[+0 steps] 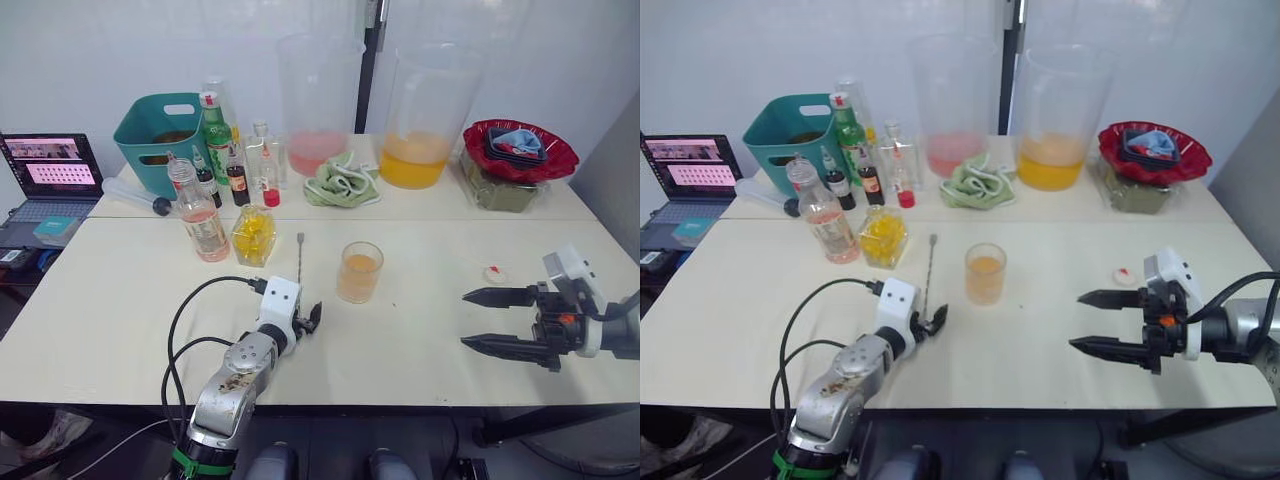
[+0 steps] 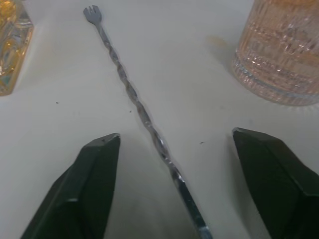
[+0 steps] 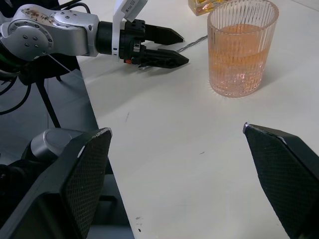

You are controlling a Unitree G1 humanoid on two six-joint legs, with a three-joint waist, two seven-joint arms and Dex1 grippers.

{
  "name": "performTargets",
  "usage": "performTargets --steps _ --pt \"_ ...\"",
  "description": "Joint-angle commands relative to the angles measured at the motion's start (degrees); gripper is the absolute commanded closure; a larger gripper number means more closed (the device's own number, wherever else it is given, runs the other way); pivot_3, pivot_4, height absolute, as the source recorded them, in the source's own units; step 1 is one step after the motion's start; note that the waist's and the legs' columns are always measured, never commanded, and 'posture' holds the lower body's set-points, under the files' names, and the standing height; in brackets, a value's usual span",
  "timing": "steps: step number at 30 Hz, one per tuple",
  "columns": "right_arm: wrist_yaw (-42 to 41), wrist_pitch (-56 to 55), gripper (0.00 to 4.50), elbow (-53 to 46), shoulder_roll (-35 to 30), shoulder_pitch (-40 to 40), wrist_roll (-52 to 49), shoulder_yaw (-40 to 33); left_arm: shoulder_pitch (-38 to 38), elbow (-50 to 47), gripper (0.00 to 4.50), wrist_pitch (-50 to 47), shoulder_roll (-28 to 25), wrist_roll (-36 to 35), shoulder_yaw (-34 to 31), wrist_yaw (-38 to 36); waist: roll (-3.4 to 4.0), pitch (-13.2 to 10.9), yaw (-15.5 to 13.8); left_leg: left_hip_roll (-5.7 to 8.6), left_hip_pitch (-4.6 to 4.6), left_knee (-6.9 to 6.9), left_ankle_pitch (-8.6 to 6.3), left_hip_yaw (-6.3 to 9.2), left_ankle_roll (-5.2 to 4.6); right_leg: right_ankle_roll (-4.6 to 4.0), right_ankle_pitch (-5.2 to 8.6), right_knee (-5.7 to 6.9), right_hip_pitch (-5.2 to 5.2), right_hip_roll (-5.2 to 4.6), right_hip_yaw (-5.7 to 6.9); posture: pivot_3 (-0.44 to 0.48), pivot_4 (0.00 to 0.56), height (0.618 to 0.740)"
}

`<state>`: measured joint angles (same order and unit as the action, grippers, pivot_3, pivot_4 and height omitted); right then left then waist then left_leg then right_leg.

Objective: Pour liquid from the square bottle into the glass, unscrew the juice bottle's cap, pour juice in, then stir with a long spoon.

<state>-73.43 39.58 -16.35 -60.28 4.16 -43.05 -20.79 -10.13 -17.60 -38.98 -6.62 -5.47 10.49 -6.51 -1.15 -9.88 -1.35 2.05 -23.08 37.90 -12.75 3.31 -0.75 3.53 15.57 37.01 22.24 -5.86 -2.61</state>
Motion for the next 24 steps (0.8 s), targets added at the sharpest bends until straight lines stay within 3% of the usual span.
performTargets --steps 1,7,8,16,24 --pt "-0.04 -1.52 0.0 -0.69 0.23 -0.02 -0.26 -1.65 0.53 0.42 2.23 -1.29 -0.16 0.32 -0.64 -0.1 0.0 0.0 0.0 0.0 0.0 0.0 0.0 0.0 0.0 0.0 0.0 0.0 0.0 -0.01 0.0 0.0 0.15 0.74" --pt "-0.34 -2.66 0.0 -0.68 0.74 -0.08 0.16 -0.6 3.33 -2.72 4.32 -1.34 -2.6 -0.12 -3.68 -1.47 0.01 0.01 0.17 -0.03 0.01 0.0 0.0 0.03 0.0 0.0 0.0 0.01 0.01 0.0 0.0 0.0 0.15 0.74" --pt "-0.23 -2.83 0.0 -0.64 0.93 0.01 0.3 -0.28 3.52 -2.83 4.48 -0.66 -3.87 0.04 -4.01 -2.37 0.01 0.01 0.22 -0.03 0.01 0.0 0.0 0.02 0.0 0.0 0.0 0.01 0.01 0.01 0.0 0.0 0.15 0.74" --pt "0.38 -5.16 0.0 0.61 3.14 1.13 2.22 3.04 5.39 -3.07 4.48 7.53 -14.72 -2.57 -9.12 -12.54 0.01 0.02 1.24 -0.12 0.06 -0.05 -0.01 0.08 0.0 -0.02 0.0 0.0 0.05 0.18 -0.03 0.0 0.15 0.74" --pt "2.1 -6.19 0.0 -0.01 7.15 0.63 2.76 5.26 10.43 -1.17 4.48 16.33 -26.34 -7.8 -11.98 -30.5 0.01 0.01 0.57 -0.07 0.0 -0.05 0.0 0.35 0.0 -0.01 0.0 -0.04 0.06 -0.07 0.01 0.0 0.15 0.74"
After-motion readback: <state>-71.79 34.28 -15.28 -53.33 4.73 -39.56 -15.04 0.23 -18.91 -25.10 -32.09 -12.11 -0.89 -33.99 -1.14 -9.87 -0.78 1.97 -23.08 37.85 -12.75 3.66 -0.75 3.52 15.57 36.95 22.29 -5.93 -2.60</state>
